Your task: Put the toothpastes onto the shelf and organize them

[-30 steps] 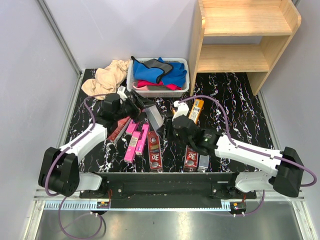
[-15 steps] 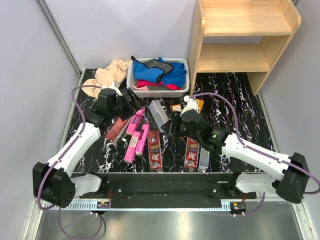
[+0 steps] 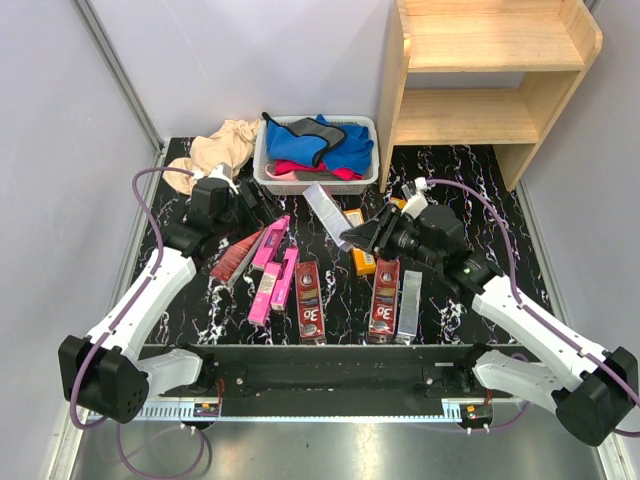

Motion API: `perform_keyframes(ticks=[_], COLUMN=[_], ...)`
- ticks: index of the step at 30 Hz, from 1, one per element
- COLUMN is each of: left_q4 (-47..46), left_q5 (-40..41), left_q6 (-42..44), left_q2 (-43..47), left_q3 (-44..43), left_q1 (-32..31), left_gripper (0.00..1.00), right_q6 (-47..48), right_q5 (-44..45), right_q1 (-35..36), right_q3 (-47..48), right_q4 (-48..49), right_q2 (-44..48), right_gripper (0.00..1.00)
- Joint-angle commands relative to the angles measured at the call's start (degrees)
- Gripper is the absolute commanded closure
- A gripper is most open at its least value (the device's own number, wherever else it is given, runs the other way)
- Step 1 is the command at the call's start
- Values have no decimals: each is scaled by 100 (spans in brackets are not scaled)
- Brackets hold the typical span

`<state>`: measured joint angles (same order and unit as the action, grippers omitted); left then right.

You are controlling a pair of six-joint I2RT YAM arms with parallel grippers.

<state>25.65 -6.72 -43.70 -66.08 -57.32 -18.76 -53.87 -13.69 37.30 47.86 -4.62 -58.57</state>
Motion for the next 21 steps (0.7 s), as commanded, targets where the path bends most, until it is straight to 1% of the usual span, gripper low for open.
perform_keyframes(ticks=[1,3,6,9,10,15,21], left_q4=[-78,-78,-69,-69,-78,-69,-78], left_q5=[162,162,154,162,162,153,101], left_q6=[108,108,116,143,160,178,231], left_q2=[-18,-36,-27,-27,-19,-27,-80], left_q3=[-183,-192,-192,-166,-157,-104,-60], left_q1=[-22,-22,-22,-22,-22,-22,-22], left_gripper=[1,1,1,1,1,1,1], right_q6=[-739,-853,-898,-662,-573,-37,174], right_q5=[-1100,-1232,-1162,-1030,-987,-793,-889], right_q1=[-144,-135,-144,-161,-170,-354,-829], right_q3=[92,136,224,522,662,1796,2991], right_q4=[1515,1674,1746,1544,1282,534,76], right_q2=[232,170,135,82,-5,-348,-945], right_gripper=[91,92,92,92,92,92,92])
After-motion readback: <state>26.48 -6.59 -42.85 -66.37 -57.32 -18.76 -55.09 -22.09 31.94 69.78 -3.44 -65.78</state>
